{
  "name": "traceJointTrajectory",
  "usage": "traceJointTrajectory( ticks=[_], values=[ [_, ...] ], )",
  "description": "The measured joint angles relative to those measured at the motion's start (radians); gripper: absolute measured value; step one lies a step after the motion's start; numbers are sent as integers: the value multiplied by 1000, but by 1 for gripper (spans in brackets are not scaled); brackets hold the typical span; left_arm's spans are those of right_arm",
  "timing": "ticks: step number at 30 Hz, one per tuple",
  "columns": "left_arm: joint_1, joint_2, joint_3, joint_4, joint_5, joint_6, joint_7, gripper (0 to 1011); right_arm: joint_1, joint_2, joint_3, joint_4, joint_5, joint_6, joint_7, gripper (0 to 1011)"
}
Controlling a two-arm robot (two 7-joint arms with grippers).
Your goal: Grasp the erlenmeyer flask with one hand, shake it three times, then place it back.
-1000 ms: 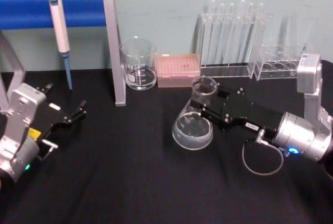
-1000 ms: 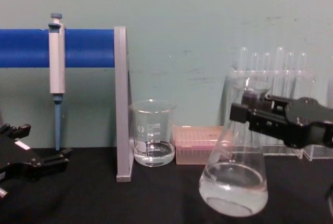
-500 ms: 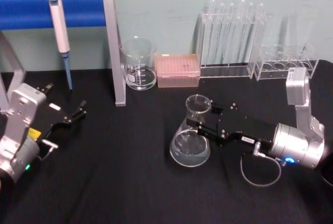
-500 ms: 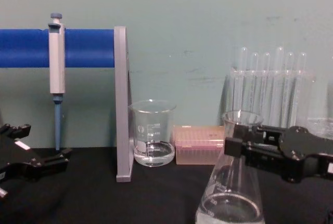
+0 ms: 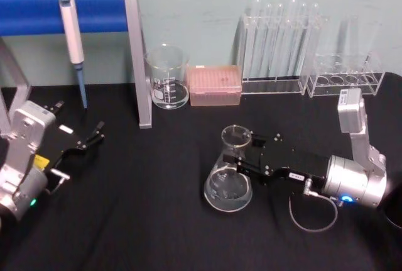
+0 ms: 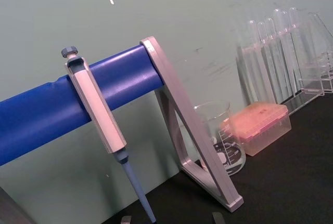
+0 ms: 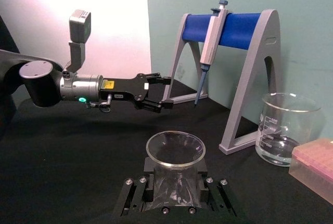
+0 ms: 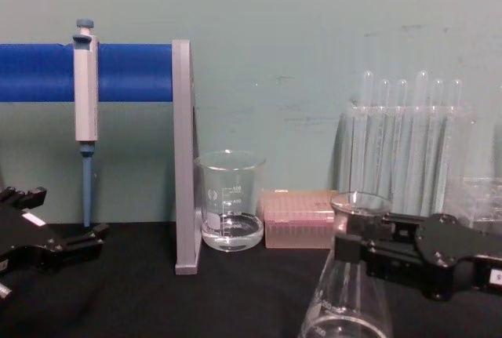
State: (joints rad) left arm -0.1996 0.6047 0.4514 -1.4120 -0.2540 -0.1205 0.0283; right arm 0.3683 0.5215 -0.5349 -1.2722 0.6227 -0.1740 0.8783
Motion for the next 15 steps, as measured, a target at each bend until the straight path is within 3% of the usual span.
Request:
traceJointTrajectory(
  ticks=[15],
  values=[
    [0, 0, 0, 0, 0, 0, 0, 1001, 13, -9, -15, 33, 14, -2, 24, 449]
  ],
)
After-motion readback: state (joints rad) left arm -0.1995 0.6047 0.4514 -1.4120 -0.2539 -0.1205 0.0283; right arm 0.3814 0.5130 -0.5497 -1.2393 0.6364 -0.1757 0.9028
